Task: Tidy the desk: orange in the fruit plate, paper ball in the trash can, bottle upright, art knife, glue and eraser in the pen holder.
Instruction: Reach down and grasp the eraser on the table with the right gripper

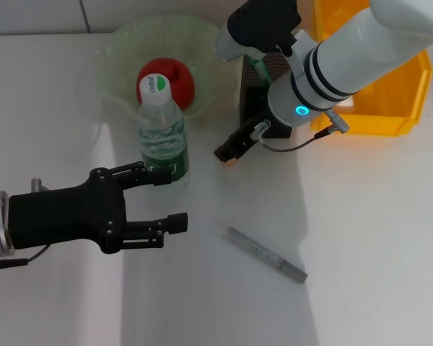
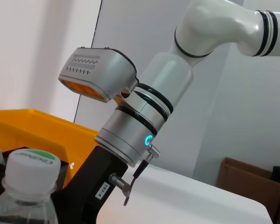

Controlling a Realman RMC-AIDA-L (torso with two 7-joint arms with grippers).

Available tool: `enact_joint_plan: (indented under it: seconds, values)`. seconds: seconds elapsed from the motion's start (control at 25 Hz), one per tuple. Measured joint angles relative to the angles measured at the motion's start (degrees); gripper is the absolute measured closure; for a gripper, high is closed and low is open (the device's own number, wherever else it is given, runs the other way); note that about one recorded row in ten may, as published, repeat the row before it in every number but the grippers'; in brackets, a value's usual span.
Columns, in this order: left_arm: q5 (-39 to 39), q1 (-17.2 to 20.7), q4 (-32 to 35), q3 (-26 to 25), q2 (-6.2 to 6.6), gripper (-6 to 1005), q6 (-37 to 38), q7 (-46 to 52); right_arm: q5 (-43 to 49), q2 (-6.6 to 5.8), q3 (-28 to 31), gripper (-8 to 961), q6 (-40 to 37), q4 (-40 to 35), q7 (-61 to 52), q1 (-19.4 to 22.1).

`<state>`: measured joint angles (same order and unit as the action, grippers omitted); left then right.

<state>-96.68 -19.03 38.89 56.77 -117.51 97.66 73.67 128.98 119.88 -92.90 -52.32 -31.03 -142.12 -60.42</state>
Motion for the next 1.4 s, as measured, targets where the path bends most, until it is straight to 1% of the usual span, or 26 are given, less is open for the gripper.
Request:
enact_joint_plan:
  seconds: [0.36, 0.44, 0.48, 0.64, 1.0, 1.4]
  values:
    - [0.00, -0.51, -0.39, 0.26, 0.00, 155, -0.60, -0.17, -0.92, 0.00, -0.25, 535, 0.17, 0.52, 0.32, 0.05]
    - [0.00, -0.61, -0.42, 0.41, -0.04, 155, -0.71, -0.18, -1.57, 0.00, -1.17, 535, 0.39, 0.55, 0.33, 0.05]
    - [0.00, -0.63, -0.42, 0.44, -0.06, 155, -0.73, -0.18, -2.77, 0.00, -2.68, 535, 0.70, 0.59, 0.35, 0.05]
    - [0.00, -0.81, -0.43, 0.47, -0.09, 155, -0.75, -0.19, -3.60, 0.00, -3.78, 534, 0.97, 0.62, 0.37, 0.07]
    - [0.00, -0.95, -0.46, 0.44, -0.17, 155, -0.90, -0.27, -3.65, 0.00, -3.88, 531, 1.39, 0.93, 0.37, 0.12]
    - [0.00, -1.55, -1.98, 0.44, -0.21, 155, -0.99, -0.86, -3.65, 0.00, -3.79, 528, 2.49, 1.41, 0.11, -0.06]
